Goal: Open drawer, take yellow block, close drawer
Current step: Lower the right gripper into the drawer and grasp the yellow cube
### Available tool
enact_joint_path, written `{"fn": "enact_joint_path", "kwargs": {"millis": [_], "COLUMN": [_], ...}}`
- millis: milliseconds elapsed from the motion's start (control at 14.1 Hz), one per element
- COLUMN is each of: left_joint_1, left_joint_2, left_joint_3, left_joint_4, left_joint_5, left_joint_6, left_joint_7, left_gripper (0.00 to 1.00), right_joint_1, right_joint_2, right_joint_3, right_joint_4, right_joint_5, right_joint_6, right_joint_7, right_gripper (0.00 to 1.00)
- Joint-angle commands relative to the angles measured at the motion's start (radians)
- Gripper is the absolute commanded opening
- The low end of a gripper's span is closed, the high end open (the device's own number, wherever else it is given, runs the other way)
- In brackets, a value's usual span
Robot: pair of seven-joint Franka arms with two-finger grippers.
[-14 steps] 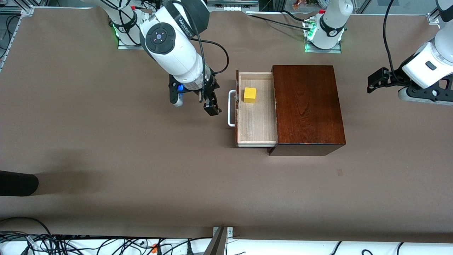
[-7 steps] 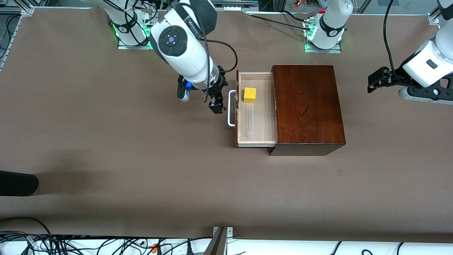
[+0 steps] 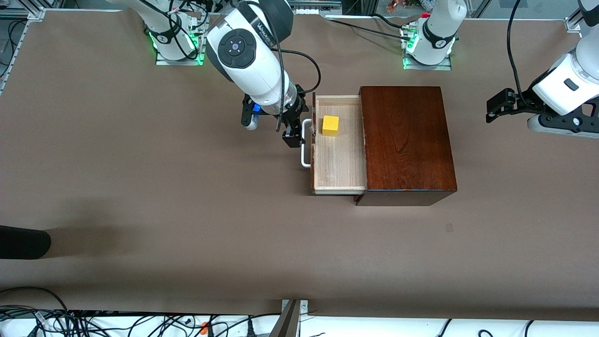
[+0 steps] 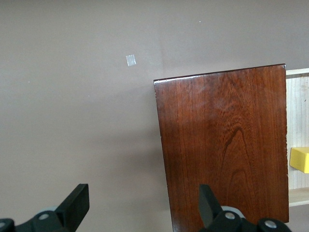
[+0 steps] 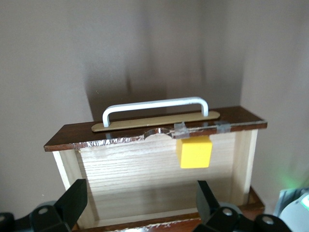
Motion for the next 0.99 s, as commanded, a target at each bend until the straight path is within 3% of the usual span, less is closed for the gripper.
{"fn": "enact_joint_path", "kwargs": {"millis": [0,496,708,921], "left_joint_1": [-0.006,-0.006,-0.006,-0.006], "left_joint_2": [-0.005,-0.005,-0.005,-0.005], "left_joint_3": [0.001,0.001,0.001,0.000], "left_joint_4": [0.010,0.012,0.012,0.012], "left_joint_5": [0.020,0.020,0.020,0.020], "left_joint_6": [-0.006,-0.006,-0.006,-0.006], "left_joint_7": [0.008,0.008,0.008,0.006], "left_gripper": [1.00,1.00,1.00,1.00], "right_joint_1": [0.022,0.111,0.182,0.190], "right_joint_2": [0.040,0.111,0.146,0.163], "right_joint_3": [-0.001,-0.003,-0.007,-0.007], "right_joint_4": [0.034,0.031,0.022,0.016], "right_joint_5": [0.005,-0.027,-0.144,-0.158], "right_joint_6": [0.086,0.162,0.162,0.163], "right_joint_7": [0.105,0.162,0.165,0.179], "right_gripper": [1.00,1.00,1.00,1.00]}}
